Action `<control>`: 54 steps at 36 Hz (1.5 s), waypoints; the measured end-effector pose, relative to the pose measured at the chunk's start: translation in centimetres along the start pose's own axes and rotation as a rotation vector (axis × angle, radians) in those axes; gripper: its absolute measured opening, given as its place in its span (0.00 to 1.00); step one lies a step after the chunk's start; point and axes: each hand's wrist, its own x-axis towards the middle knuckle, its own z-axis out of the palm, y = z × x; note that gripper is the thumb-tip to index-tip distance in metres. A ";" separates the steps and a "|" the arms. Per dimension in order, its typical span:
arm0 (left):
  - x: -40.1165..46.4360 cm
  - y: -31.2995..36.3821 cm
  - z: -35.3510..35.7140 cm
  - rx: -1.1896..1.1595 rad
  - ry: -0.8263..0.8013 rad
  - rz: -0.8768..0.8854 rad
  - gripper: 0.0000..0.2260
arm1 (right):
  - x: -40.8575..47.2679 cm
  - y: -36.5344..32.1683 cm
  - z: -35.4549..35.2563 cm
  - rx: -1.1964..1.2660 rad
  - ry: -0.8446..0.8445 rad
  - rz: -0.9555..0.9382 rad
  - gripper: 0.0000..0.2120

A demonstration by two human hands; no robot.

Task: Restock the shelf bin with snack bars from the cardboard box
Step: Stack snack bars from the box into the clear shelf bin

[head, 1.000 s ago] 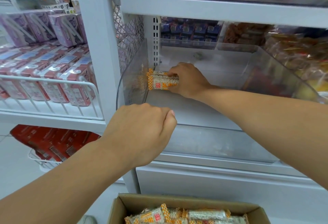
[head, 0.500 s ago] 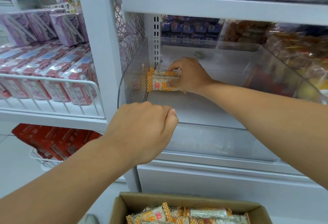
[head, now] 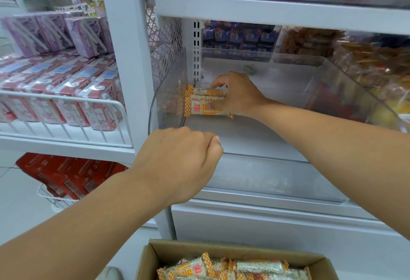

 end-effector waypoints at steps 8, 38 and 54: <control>0.1 -0.3 0.2 -0.168 0.079 0.011 0.15 | -4.4 -4.7 -7.2 -0.115 -0.252 0.026 0.12; -24.6 5.6 18.4 -0.411 -0.726 -0.772 0.68 | -43.0 -6.4 5.7 -0.028 -0.914 0.943 0.68; -22.7 10.0 18.1 -0.507 -0.693 -0.597 0.27 | -43.5 -8.2 7.6 0.260 -0.661 0.964 0.54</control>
